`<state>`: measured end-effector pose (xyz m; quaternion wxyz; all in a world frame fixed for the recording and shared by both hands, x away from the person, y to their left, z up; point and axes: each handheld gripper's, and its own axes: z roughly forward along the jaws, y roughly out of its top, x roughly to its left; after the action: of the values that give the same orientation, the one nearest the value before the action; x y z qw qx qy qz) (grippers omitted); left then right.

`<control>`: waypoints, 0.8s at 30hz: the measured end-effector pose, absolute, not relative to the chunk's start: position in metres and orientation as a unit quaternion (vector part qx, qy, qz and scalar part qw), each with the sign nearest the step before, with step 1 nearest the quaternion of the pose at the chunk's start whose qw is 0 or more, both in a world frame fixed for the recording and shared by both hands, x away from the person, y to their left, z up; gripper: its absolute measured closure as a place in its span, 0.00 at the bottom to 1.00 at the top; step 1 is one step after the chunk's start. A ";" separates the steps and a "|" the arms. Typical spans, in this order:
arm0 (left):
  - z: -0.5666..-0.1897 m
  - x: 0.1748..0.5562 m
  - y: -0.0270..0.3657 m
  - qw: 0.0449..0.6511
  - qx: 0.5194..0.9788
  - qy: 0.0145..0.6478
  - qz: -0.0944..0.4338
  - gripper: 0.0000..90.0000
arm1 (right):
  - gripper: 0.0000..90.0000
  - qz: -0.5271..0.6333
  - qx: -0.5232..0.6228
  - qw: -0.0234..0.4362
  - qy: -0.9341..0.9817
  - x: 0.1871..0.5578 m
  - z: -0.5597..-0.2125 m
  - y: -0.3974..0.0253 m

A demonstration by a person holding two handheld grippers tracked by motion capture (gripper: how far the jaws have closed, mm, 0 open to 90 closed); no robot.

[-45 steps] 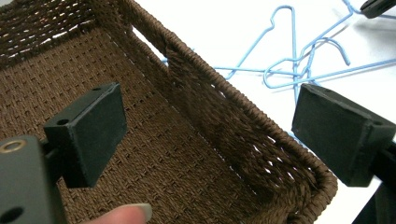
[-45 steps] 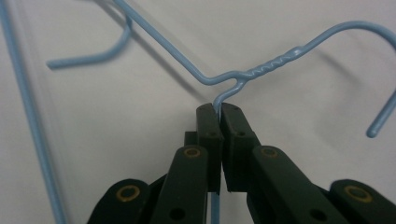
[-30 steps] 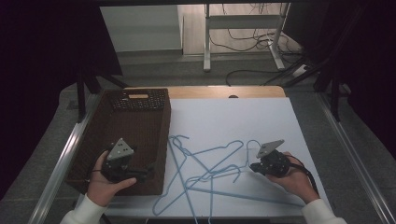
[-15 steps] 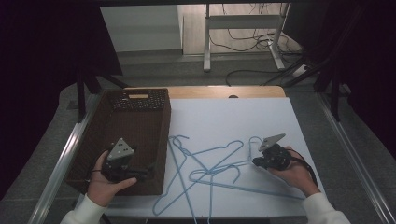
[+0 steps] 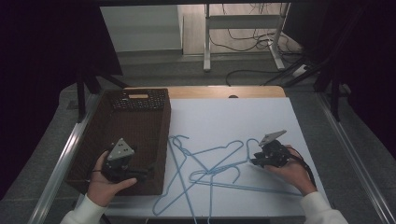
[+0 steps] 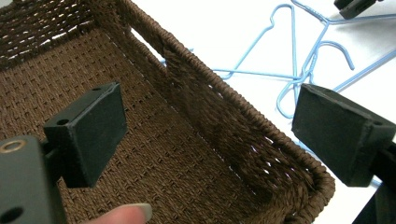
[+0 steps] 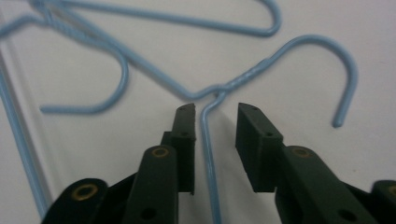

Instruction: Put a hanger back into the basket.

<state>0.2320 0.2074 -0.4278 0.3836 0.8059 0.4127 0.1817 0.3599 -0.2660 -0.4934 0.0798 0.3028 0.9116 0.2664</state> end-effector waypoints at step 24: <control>-0.429 0.232 0.209 0.381 0.807 0.411 0.183 0.12 | 0.99 0.239 0.333 0.050 0.911 0.366 -0.506 -0.168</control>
<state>0.2322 0.2086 -0.4293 0.3815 0.8073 0.4115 0.1828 0.3659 -0.1679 -0.5062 0.0498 0.3328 0.9108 0.2390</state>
